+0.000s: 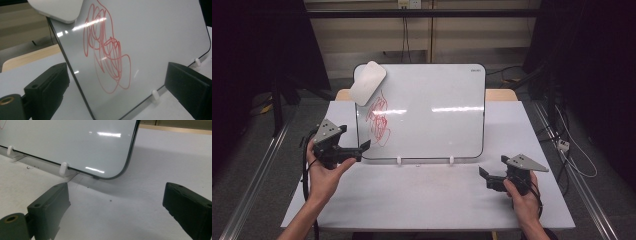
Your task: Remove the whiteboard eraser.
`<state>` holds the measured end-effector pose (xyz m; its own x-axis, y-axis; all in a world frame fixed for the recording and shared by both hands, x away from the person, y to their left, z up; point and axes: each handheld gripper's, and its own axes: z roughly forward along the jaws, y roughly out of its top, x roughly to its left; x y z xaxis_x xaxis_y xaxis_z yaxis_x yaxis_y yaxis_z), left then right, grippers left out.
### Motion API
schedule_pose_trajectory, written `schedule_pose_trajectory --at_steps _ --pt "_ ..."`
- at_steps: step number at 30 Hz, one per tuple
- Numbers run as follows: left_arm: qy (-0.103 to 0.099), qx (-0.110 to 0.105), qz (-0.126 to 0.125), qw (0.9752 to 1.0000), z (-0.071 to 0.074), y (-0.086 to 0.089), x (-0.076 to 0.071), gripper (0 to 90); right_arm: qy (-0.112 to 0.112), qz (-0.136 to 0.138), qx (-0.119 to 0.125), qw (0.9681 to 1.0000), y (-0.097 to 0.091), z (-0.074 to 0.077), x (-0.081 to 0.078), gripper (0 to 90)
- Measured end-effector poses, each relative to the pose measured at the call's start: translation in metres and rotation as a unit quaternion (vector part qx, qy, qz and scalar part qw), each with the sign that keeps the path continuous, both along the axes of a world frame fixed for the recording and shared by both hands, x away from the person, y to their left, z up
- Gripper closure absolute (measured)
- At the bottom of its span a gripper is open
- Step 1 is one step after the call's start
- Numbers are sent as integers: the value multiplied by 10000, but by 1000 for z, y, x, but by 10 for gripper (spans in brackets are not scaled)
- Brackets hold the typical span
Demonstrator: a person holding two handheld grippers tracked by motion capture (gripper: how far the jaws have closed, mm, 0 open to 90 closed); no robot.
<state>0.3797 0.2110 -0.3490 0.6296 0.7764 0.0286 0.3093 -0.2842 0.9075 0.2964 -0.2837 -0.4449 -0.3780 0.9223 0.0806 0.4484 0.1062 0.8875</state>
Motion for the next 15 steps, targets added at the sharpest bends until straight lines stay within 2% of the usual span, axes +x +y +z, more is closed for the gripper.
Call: schedule_pose_trajectory --at_steps 11,13,15 --pt "-54 108 49 9999 17 -6 24 66 2 15 -13 10000 0 0 0 71" --pt "-152 314 82 9994 24 -9 32 57 3 9 2 10000 1 0 0 72" --pt "-194 343 92 9992 27 -10 34 58 4 12 0 10000 0 0 0 72"
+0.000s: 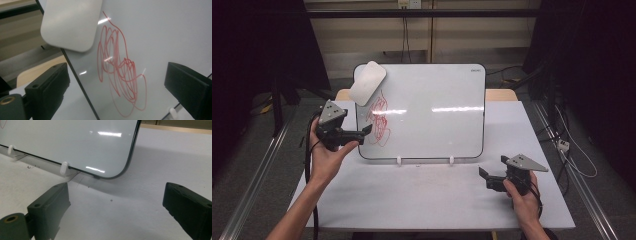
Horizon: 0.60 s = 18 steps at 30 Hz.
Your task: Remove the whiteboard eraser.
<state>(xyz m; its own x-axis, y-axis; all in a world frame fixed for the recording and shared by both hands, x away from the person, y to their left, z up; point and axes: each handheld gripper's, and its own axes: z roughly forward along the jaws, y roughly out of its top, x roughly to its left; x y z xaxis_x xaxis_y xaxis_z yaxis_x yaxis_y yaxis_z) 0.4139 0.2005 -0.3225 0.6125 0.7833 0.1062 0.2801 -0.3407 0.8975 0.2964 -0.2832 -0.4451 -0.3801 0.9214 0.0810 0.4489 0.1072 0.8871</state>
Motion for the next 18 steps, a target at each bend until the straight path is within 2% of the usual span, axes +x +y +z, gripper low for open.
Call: schedule_pose_trajectory --at_steps 1,2,4,10,15,18 --pt "-50 128 38 9999 6 -2 5 57 1 2 -1 10000 0 0 0 72" --pt "-50 128 38 9999 6 -2 5 56 2 2 -2 10000 0 0 0 71" --pt "-121 286 58 9995 15 -5 13 56 3 4 -1 10000 0 0 0 72" --pt "-269 341 184 9989 30 -9 28 63 10 21 -19 10000 0 0 0 71" --pt "-252 395 219 9987 37 -12 42 64 17 39 -23 10000 0 -1 1 71" --pt "-318 455 248 9981 40 -17 51 65 23 33 -19 10000 0 -1 1 71"
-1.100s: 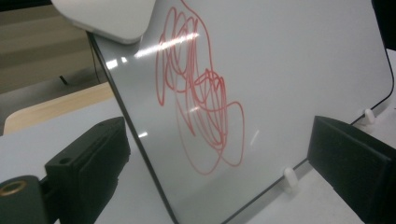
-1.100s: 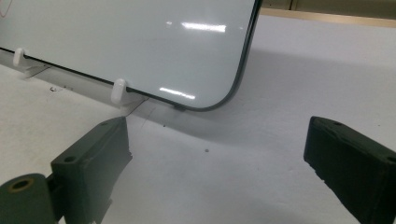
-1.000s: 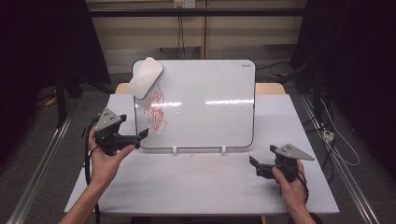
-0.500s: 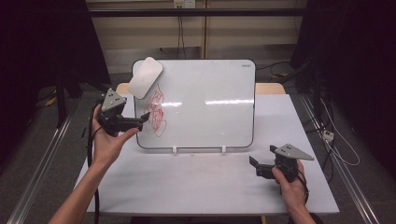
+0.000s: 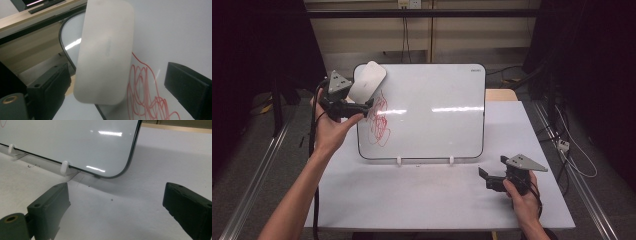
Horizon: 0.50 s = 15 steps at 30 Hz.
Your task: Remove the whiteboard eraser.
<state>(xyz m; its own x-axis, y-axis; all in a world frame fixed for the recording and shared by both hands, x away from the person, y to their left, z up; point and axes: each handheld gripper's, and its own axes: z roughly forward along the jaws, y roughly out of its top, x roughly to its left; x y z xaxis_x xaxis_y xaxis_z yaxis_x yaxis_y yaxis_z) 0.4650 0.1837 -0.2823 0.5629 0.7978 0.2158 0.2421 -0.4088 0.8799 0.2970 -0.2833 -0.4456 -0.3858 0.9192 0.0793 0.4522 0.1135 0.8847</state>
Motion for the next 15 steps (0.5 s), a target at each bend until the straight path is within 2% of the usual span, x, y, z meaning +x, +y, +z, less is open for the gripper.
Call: schedule_pose_trajectory --at_steps 6,11,15 --pt "-77 177 53 9998 6 -9 16 86 3 18 -2 10000 0 0 0 71" --pt "-138 253 83 9995 8 -16 22 103 10 16 13 10000 0 0 0 71" --pt "-165 393 83 9991 10 -21 27 133 15 28 10 10000 0 0 0 71"
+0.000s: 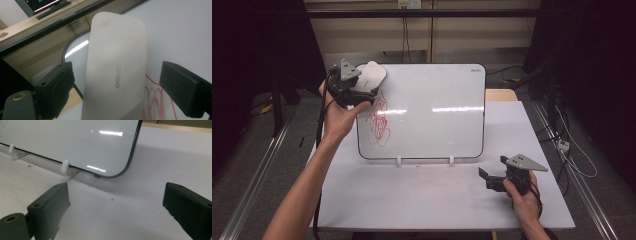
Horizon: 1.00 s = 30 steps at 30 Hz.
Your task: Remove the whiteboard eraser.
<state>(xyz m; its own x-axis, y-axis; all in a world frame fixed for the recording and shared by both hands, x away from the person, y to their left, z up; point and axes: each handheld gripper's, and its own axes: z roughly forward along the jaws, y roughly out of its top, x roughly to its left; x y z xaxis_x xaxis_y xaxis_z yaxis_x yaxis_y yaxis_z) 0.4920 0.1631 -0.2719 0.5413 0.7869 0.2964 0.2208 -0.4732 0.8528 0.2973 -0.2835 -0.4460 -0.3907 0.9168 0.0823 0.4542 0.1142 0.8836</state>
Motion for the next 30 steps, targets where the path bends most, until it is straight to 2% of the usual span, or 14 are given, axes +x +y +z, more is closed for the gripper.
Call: schedule_pose_trajectory --at_steps 2,5,6,8,9,10,12,13,15,18,22,25,26,30 --pt "46 111 34 9999 -2 -3 4 160 3 -3 10 10000 0 0 0 71" --pt "25 79 60 9999 -4 -5 6 187 3 -1 11 10000 0 0 0 71" --pt "-19 295 83 9995 -4 -8 6 198 3 7 13 10000 0 0 0 71" --pt "-24 331 84 9994 -5 -10 6 214 4 8 14 10000 0 0 0 71" --pt "13 473 80 9988 -6 -12 7 222 2 11 6 10000 0 0 0 72" --pt "13 473 80 9988 -6 -12 7 245 8 11 8 10000 0 0 0 71" --pt "-74 602 149 9980 -7 -15 7 255 1 13 2 10000 0 0 0 71" --pt "-71 551 148 9983 -7 -15 8 258 -4 20 4 10000 0 0 0 71" --pt "-86 662 194 9976 -8 -17 10 273 -2 21 -1 10000 0 0 0 72" --pt "-62 646 212 9977 -10 -17 11 277 -2 23 2 10000 0 0 0 71" --pt "-95 796 272 9964 -12 -19 13 294 -3 22 4 10000 0 0 0 71" --pt "-93 804 300 9963 -12 -20 13 299 1 21 -1 10000 0 0 0 72" --pt "-54 897 289 9955 -11 -20 13 300 1 21 0 10000 0 0 0 72" --pt "-43 957 378 9947 -11 -23 12 309 -7 24 1 10000 0 0 0 72"
